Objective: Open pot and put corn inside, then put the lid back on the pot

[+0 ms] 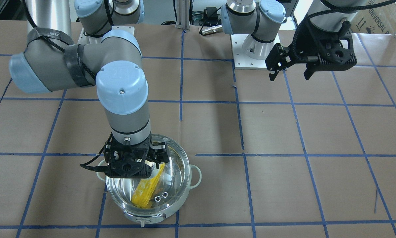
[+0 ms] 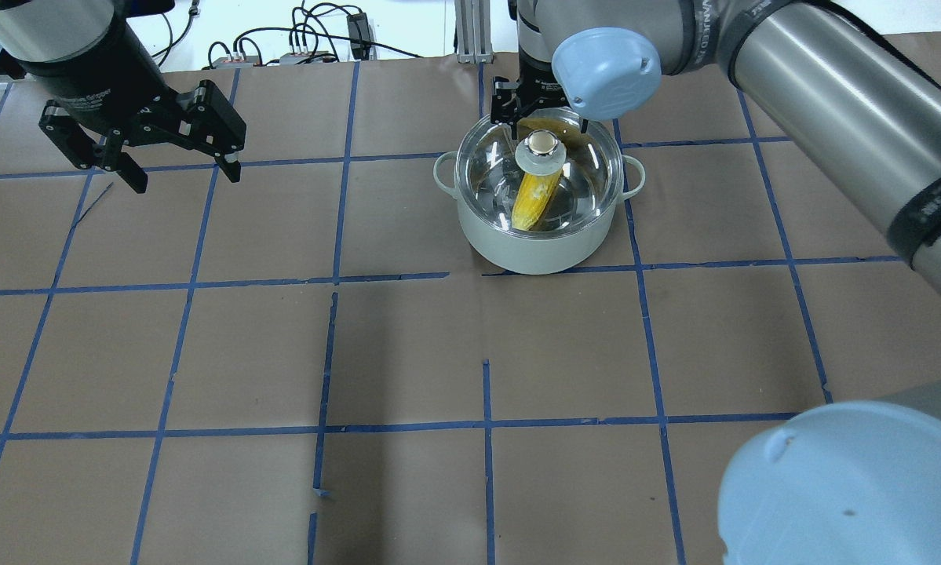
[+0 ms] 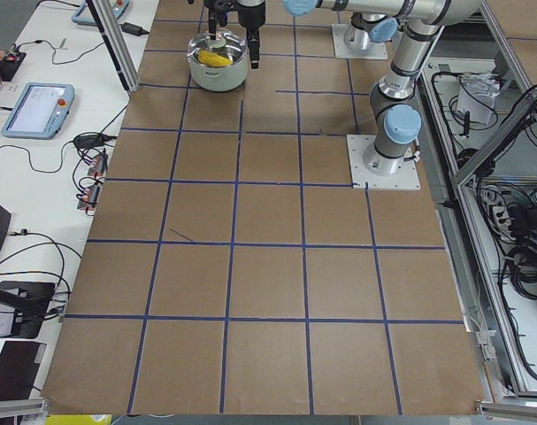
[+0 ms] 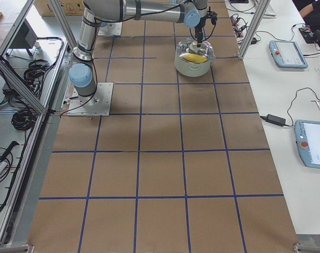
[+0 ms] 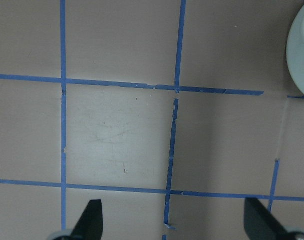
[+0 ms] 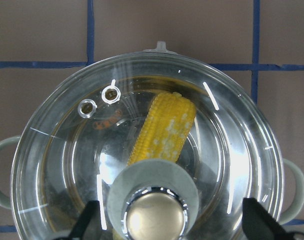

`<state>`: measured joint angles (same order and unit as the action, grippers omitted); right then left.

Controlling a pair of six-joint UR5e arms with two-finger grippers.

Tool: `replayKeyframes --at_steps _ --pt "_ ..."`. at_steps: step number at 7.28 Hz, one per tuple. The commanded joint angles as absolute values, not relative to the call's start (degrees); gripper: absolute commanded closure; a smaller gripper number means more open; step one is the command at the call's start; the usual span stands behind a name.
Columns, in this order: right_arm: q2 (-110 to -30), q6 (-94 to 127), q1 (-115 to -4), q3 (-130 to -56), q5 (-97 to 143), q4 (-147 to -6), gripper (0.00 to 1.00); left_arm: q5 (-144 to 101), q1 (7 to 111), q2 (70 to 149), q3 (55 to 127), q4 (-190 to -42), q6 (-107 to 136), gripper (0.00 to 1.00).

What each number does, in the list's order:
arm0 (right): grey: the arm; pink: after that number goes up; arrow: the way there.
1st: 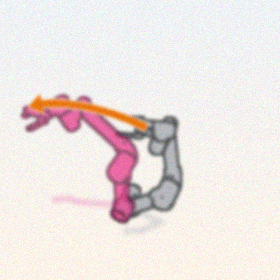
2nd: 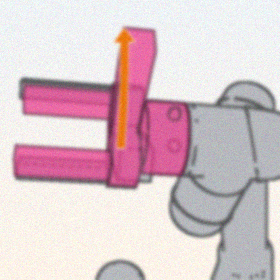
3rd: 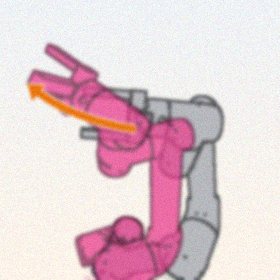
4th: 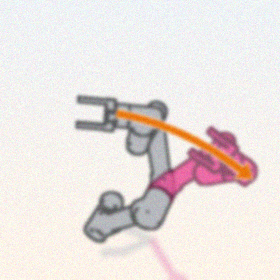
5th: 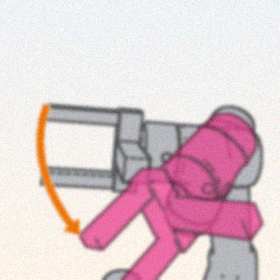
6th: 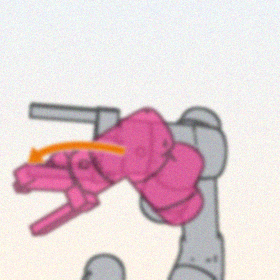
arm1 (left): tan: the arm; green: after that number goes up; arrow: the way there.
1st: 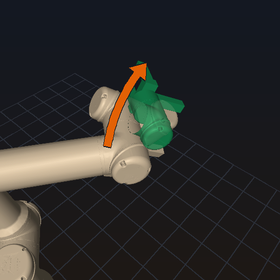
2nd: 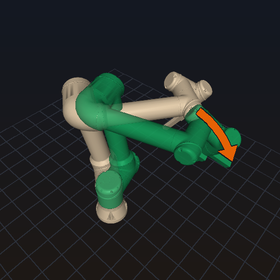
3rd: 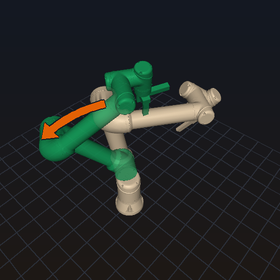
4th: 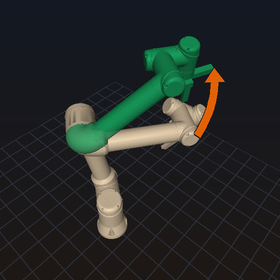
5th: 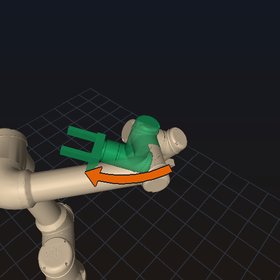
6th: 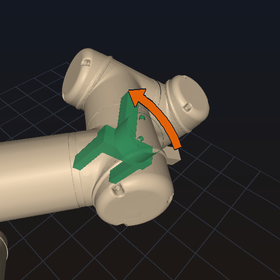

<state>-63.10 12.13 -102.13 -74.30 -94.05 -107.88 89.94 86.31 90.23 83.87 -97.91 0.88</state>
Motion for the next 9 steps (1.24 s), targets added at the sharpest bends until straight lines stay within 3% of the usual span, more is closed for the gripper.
replayKeyframes --at_steps 1,6,9 --pt "-69.22 11.69 -96.53 -75.66 -94.31 -105.49 0.0 89.91 86.31 90.18 83.93 -97.91 0.88 0.0" --pt "-89.34 3.53 -87.19 -83.47 -90.54 -87.82 0.0 89.83 86.31 90.17 83.94 -97.91 0.88 0.0" --pt "-96.15 2.37 -87.19 -92.62 -90.79 -92.26 0.0 89.82 86.31 90.09 84.02 -97.91 0.88 0.0"
